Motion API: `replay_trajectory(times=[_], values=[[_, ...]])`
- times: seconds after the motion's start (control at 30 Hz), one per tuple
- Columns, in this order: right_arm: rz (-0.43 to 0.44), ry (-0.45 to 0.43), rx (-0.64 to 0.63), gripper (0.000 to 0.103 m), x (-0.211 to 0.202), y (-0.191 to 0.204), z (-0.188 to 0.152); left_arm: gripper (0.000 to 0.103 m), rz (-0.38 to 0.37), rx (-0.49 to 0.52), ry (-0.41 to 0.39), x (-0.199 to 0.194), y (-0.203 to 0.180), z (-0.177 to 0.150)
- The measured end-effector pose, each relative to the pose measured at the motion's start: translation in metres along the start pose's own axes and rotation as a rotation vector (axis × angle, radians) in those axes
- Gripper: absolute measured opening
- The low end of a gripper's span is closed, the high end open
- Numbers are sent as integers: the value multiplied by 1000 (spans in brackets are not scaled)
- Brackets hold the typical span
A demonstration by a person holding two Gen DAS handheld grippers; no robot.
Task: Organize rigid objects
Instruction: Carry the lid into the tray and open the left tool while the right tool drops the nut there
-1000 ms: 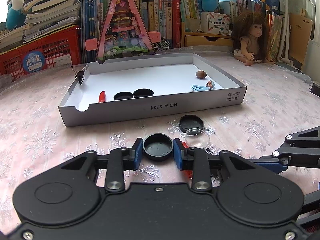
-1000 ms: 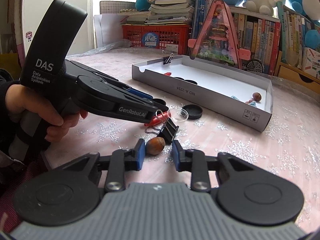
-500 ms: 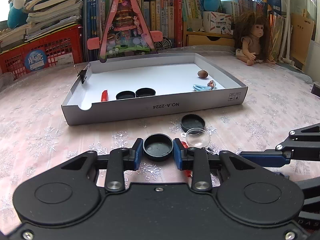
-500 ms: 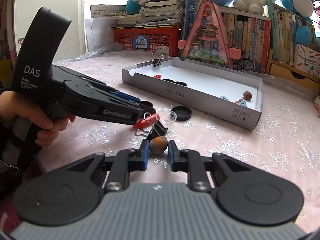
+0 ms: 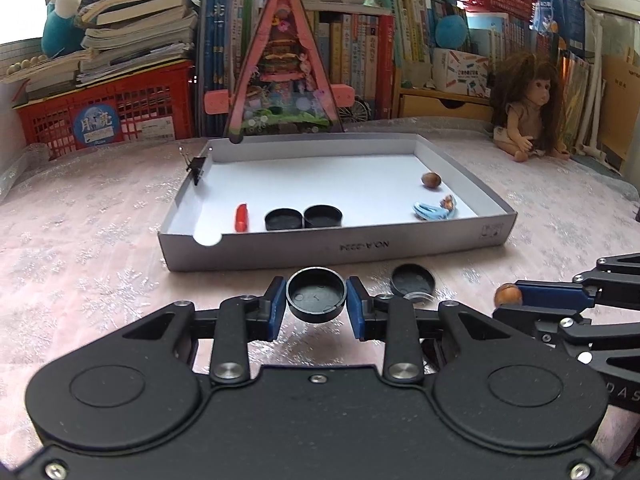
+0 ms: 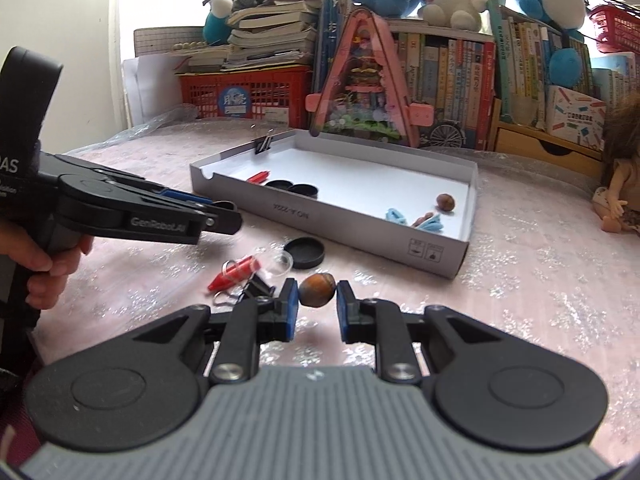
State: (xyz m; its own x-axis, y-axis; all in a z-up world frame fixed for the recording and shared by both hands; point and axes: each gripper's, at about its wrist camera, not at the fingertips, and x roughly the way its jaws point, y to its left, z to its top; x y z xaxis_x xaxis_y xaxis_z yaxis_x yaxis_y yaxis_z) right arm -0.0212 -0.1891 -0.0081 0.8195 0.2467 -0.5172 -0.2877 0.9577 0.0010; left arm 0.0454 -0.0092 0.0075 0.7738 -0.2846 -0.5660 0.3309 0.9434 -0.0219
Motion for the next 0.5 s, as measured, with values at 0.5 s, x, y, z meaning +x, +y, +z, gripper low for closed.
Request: replay_trajectory(times=[0.5], values=[[-72,-8,61,24,13,-28,21,30,51,-67,-30,6,21,23]])
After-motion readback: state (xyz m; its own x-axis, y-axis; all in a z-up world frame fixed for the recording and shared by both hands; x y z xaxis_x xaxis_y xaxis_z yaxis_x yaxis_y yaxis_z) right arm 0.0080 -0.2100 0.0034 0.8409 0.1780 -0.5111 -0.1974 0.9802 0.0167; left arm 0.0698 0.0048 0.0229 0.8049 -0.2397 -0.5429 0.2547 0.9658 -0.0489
